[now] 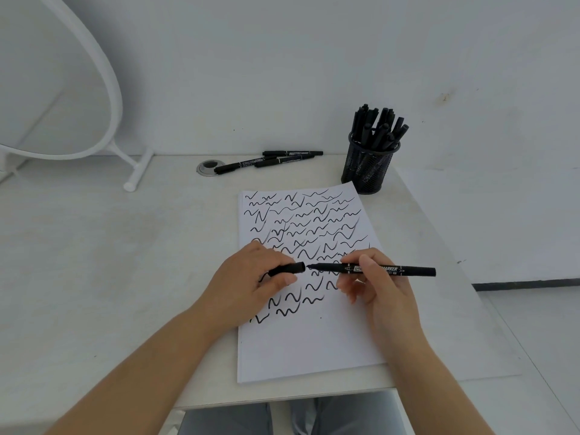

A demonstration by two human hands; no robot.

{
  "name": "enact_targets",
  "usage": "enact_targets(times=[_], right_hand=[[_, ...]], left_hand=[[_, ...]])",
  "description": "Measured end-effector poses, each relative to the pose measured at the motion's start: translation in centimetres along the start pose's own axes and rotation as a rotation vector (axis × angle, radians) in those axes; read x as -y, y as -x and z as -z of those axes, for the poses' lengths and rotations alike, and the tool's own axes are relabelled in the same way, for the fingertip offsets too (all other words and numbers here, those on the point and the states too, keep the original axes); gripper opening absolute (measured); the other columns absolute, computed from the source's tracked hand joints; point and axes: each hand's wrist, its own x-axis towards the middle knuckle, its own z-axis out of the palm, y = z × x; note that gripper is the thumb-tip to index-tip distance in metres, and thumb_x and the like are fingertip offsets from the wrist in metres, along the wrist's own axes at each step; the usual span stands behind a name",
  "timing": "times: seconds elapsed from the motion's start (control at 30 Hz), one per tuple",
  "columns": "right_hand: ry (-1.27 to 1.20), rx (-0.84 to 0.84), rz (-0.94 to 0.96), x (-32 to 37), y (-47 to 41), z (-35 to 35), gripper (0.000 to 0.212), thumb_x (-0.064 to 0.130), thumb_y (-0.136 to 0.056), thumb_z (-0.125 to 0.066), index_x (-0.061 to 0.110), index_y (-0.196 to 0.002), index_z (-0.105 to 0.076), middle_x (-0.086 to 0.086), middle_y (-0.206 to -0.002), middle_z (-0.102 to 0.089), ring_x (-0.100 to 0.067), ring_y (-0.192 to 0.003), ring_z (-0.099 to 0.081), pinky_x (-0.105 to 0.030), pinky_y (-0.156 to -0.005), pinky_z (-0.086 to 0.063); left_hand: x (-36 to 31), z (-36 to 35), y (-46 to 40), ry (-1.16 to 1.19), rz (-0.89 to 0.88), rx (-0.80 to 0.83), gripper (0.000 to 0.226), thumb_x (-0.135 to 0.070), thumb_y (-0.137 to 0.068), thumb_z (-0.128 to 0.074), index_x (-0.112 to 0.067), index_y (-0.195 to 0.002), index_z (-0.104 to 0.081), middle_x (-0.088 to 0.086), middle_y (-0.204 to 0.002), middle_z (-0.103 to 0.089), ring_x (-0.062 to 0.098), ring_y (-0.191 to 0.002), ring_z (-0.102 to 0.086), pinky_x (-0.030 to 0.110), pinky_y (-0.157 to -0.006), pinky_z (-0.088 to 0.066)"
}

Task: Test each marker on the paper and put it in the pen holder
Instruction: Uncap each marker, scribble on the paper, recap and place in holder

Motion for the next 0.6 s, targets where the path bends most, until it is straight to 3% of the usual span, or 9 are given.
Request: enact_targets(times=[0.13,0.33,0.43,0.6], right_hand=[[0.023,0.021,-0.020,0.0,0.0,-0.2,0.021,0.021,-0.079,-0.048,0.022,-0.069,-0.066,-0.004,-0.056,-0.065,-0.013,-0.053,-0.057,-0.017,-0.048,-0.041],[0.090,0.048,-0.038,0.3,0.2,-0.5,0.007,0.015,-0.077,-0.057,0.019,-0.071,-0.057,-0.007,-0.059,-0.068,-0.013,-0.054,-0.060,-0.019,-0.050,-0.044],[0.152,0.067,-0.032,0.3,0.3,-0.5,0.017,0.002,-0.082,-0.062,0.016,-0.073,-0.058,-0.003,-0.059,-0.068,-0.008,-0.056,-0.061,-0.017,-0.051,-0.044],[0.181,0.074,-0.022,0.6,0.3,-0.6,0.017,-0.001,-0.081,-0.063,0.015,-0.074,-0.061,0.002,-0.057,-0.067,-0.004,-0.055,-0.058,-0.015,-0.052,-0.044]], left_hand=[[-0.2,-0.1,-0.1,0.002,-0.025,0.014,0.019,-0.042,-0.086,-0.048,-0.034,-0.095,-0.063,-0.037,-0.086,-0.054,0.000,-0.083,-0.043,0.011,-0.067,-0.034],[-0.7,-0.3,0.0,0.006,-0.044,0.032,0.020,-0.040,-0.085,-0.051,-0.029,-0.096,-0.065,-0.024,-0.069,-0.054,0.005,-0.080,-0.043,0.020,-0.067,-0.038],[-1.0,-0.5,0.0,0.009,-0.061,0.038,0.024,-0.040,-0.086,-0.050,-0.026,-0.097,-0.066,-0.021,-0.071,-0.054,0.006,-0.079,-0.043,0.022,-0.067,-0.039],[-1.1,-0.4,-0.1,0.037,-0.073,0.031,0.038,-0.051,-0.087,-0.038,-0.024,-0.096,-0.064,-0.020,-0.072,-0.055,0.005,-0.078,-0.042,0.023,-0.067,-0.039]])
